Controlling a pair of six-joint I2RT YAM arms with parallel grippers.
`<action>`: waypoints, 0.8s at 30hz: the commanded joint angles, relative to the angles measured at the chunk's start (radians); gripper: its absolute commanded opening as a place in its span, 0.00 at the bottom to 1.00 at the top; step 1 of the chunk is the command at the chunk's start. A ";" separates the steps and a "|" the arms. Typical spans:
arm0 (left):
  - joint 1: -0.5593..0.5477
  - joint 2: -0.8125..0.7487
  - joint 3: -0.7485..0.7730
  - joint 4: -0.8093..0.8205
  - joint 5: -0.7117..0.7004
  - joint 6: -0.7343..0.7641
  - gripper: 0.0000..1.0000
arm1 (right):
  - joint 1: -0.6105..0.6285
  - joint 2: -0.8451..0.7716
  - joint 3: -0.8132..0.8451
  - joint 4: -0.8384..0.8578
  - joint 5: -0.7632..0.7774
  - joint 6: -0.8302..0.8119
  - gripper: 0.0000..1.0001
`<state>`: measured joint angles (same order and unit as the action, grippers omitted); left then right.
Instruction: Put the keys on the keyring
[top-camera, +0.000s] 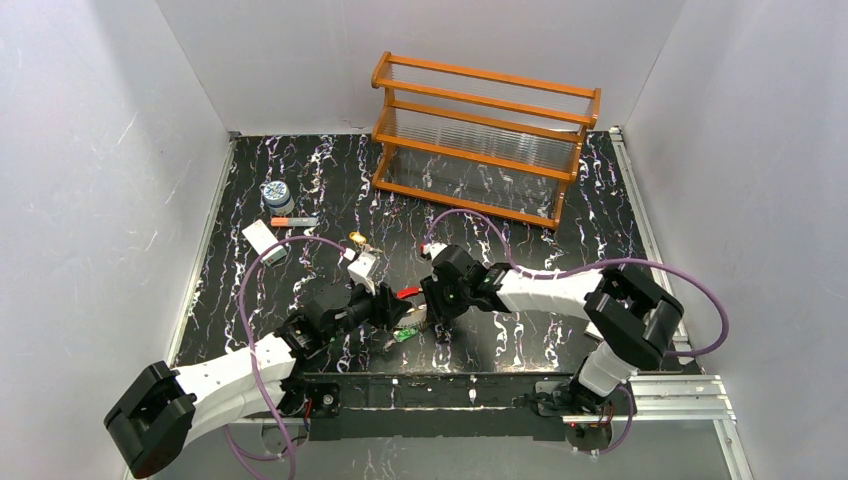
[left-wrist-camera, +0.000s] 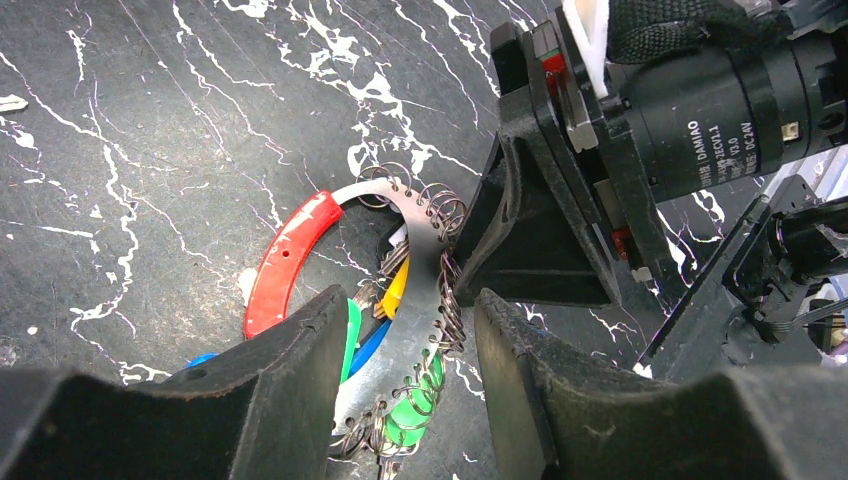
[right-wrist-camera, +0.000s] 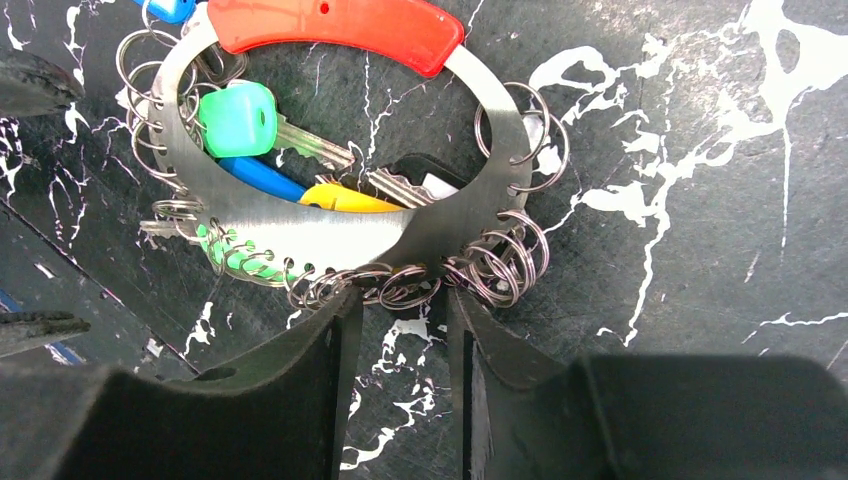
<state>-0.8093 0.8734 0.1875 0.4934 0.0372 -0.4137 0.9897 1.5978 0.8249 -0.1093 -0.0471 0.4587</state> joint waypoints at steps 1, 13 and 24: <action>-0.006 -0.012 -0.012 0.016 0.006 -0.004 0.48 | 0.003 -0.068 0.009 -0.009 0.042 -0.024 0.45; -0.005 -0.006 -0.017 0.026 0.004 -0.009 0.48 | -0.181 -0.273 -0.154 0.170 -0.225 0.079 0.41; -0.005 0.011 -0.012 0.034 0.014 -0.015 0.48 | -0.291 -0.162 -0.262 0.396 -0.522 0.153 0.31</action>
<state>-0.8093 0.8841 0.1764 0.5022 0.0429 -0.4274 0.7013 1.4109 0.5716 0.1486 -0.4343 0.5838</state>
